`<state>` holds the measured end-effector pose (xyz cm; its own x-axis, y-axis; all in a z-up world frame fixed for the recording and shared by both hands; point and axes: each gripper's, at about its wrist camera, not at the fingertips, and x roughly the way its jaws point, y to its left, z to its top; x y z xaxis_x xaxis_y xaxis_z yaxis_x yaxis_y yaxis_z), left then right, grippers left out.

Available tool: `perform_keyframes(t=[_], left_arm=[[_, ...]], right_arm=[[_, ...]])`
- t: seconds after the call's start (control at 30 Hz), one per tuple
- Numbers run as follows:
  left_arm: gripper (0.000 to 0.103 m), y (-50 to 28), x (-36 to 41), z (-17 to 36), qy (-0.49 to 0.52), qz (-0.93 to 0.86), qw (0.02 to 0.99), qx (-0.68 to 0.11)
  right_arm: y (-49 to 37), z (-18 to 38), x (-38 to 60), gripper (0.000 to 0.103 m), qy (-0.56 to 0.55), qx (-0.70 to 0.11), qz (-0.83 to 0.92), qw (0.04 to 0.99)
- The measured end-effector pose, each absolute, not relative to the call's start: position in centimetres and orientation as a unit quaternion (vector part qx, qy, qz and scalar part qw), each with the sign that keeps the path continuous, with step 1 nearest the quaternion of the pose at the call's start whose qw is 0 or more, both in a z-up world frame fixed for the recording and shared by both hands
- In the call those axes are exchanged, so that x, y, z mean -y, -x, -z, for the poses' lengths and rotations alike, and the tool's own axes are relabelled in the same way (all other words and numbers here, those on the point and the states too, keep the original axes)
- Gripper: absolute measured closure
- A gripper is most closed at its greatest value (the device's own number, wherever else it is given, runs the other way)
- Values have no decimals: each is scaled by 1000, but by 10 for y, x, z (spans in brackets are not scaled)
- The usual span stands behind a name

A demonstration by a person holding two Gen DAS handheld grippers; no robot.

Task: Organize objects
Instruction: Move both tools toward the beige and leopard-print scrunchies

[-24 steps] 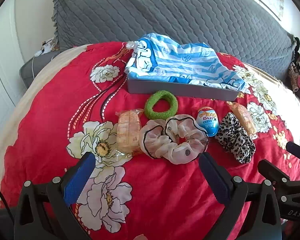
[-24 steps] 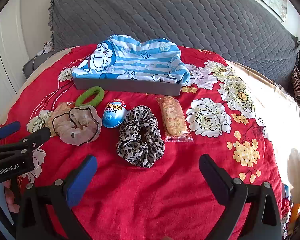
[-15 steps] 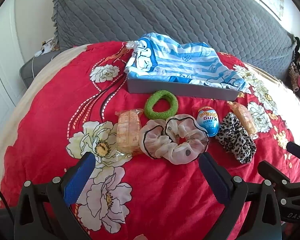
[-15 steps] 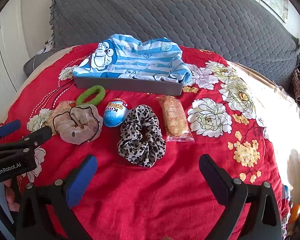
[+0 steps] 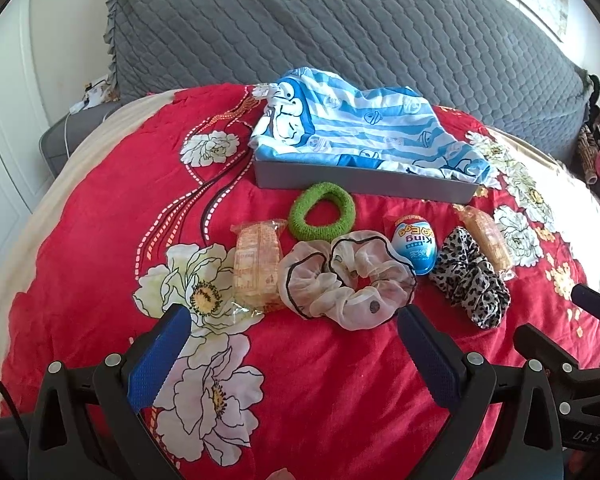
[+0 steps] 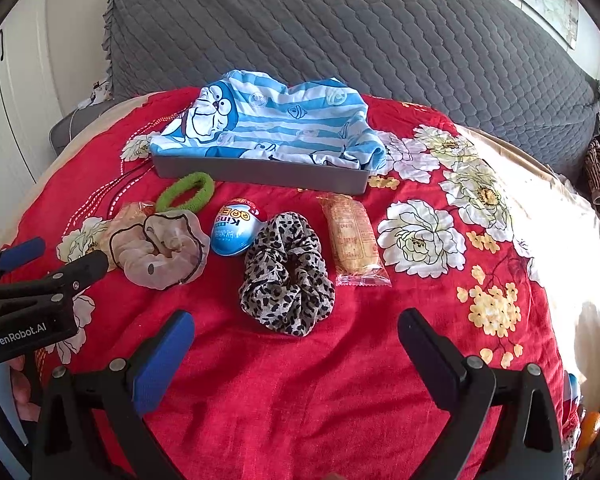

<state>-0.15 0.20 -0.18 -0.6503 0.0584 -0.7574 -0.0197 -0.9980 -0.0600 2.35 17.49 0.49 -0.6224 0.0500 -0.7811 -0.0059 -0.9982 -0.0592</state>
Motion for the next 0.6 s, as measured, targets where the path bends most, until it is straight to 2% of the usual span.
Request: perform_keyframes(t=[0.6], left_arm=[[0, 14, -6, 10, 424, -905, 22, 21]], right_arm=[[-17, 4, -170, 1, 445, 30, -895, 2]])
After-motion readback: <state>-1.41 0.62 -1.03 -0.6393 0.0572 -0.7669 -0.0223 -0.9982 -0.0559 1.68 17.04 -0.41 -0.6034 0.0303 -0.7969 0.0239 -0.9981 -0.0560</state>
